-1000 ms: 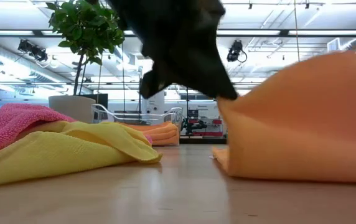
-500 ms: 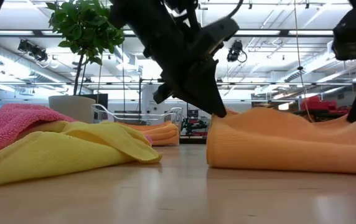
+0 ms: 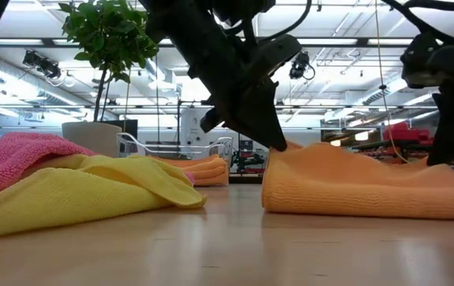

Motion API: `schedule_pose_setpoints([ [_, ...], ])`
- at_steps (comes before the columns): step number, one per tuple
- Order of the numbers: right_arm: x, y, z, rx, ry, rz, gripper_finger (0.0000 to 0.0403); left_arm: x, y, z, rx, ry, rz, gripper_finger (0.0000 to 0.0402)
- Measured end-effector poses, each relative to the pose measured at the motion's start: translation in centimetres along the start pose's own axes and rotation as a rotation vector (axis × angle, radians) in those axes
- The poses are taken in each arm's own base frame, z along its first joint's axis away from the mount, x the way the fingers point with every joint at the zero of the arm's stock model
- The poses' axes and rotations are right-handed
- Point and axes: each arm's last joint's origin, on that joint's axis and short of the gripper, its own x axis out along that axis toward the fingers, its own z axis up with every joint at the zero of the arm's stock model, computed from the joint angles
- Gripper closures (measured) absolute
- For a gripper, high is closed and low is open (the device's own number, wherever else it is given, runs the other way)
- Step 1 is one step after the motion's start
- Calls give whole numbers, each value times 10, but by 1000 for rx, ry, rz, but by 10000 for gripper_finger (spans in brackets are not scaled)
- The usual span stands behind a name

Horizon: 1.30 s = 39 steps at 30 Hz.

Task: Fold microfiber towels
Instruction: Fold the orange microfiber cloth

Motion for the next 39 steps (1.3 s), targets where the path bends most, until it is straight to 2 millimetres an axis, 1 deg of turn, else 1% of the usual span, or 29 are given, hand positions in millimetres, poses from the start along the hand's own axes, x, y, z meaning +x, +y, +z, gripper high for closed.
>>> schedule_pose_setpoints([
  [4,0,0,-1,39,16,-3,377,0,1,1,7,0,2,336],
  [9,0,-4,-1,80,12,-41,322,2,10,4,-34,15,29,284],
  [12,-2,-8,0,99,4,-68,288,2,18,6,-56,35,51,263],
  [15,-10,-7,3,118,-14,-17,269,1,18,8,-61,44,7,253],
  [17,-17,0,5,135,-18,81,277,1,13,7,-26,69,-62,258],
  [19,-21,6,5,123,-19,157,312,2,7,3,12,98,-129,279],
  [21,-20,9,4,83,-23,167,366,3,4,-2,67,135,-171,319],
  [22,-18,9,4,62,-23,157,384,6,4,-4,79,145,-176,345],
  [23,-15,8,3,51,-20,144,391,9,5,-4,83,137,-179,372],
  [24,-11,7,3,49,-3,133,394,10,8,-3,80,143,-169,386],
  [25,-7,5,3,45,21,125,396,12,12,-2,73,148,-159,389],
  [27,2,2,1,55,56,143,398,21,17,1,57,121,-158,387],
  [29,11,-3,-3,67,64,167,399,29,24,-4,37,159,-141,391],
  [31,18,-8,-5,81,65,178,400,38,27,-8,17,174,-150,395],
  [35,29,-23,-6,104,60,120,400,42,30,-8,-4,175,-148,391],
  [39,33,-28,-4,137,18,93,401,43,34,-8,-13,189,-134,396],
])
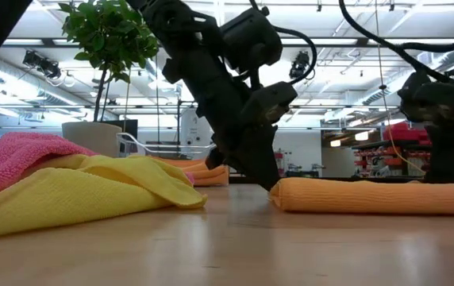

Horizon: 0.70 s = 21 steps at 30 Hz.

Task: Fold microfiber towels
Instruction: Fold the orange microfiber cloth

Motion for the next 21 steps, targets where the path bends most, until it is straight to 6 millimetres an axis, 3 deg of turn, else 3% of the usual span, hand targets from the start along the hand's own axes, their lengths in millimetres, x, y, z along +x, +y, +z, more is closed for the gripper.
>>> schedule_pose_setpoints([
  [6,-9,2,1,70,-94,57,401,-3,-1,1,-2,-1,1,391],
  [10,-25,5,6,97,-151,142,402,-19,-6,9,4,-57,6,396],
  [14,-32,6,8,17,-115,180,402,-32,-14,15,-2,-133,28,389],
  [18,-31,5,6,-70,-56,178,402,-32,-32,9,-29,-158,-18,396],
  [21,-22,0,5,-109,-18,131,402,-19,-48,-6,-40,-135,-50,393],
])
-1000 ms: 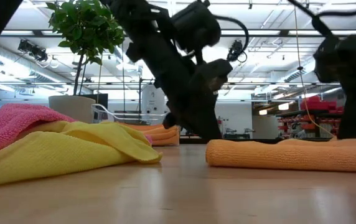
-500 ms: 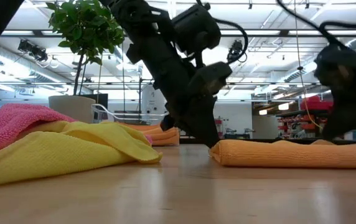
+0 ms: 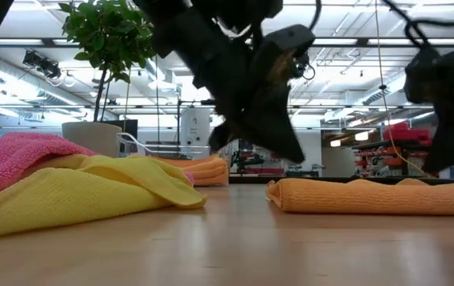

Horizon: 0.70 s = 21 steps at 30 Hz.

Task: Fold microfiber towels
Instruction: Fold the orange microfiber cloth

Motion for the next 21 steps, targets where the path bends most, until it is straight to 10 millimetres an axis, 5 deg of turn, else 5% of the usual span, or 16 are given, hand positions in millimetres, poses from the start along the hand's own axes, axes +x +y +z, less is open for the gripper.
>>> schedule_pose_setpoints([
  [8,16,-16,11,-62,52,-58,402,26,0,-27,-66,66,40,394],
  [14,19,-19,13,-49,106,-56,402,29,25,-13,-81,65,90,397],
  [21,17,-9,9,97,112,29,402,25,86,23,26,63,146,390],
])
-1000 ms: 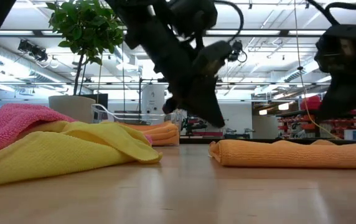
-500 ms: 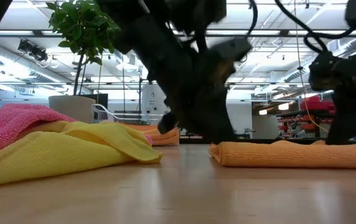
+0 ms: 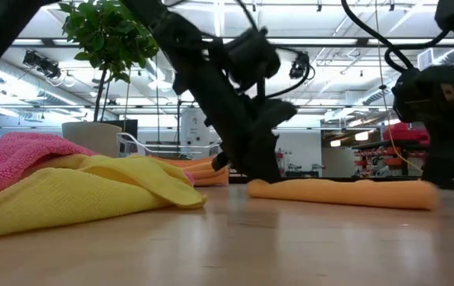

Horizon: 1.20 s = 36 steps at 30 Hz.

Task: Fold microfiber towels
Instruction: Fold the orange microfiber cloth, then stack the folded right orange microfiber cloth on top of the orange microfiber cloths in the transparent bin

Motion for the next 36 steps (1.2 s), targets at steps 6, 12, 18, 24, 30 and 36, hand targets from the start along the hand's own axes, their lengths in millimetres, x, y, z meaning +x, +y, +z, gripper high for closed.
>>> schedule_pose_setpoints([
  [6,-10,14,8,133,-23,90,401,-20,56,34,85,-55,34,393],
  [12,-27,17,35,180,-118,167,396,-61,73,63,86,-155,-49,371],
  [18,-42,5,69,190,-261,190,394,-75,48,59,111,-129,-127,388],
  [24,-46,-17,101,118,-225,206,387,-74,6,42,101,-83,-197,394],
  [30,-34,-47,129,-5,-91,249,359,-73,-17,30,-79,-76,-157,360],
  [36,-34,-54,127,-15,31,321,331,-73,-2,36,-322,-108,-79,322],
])
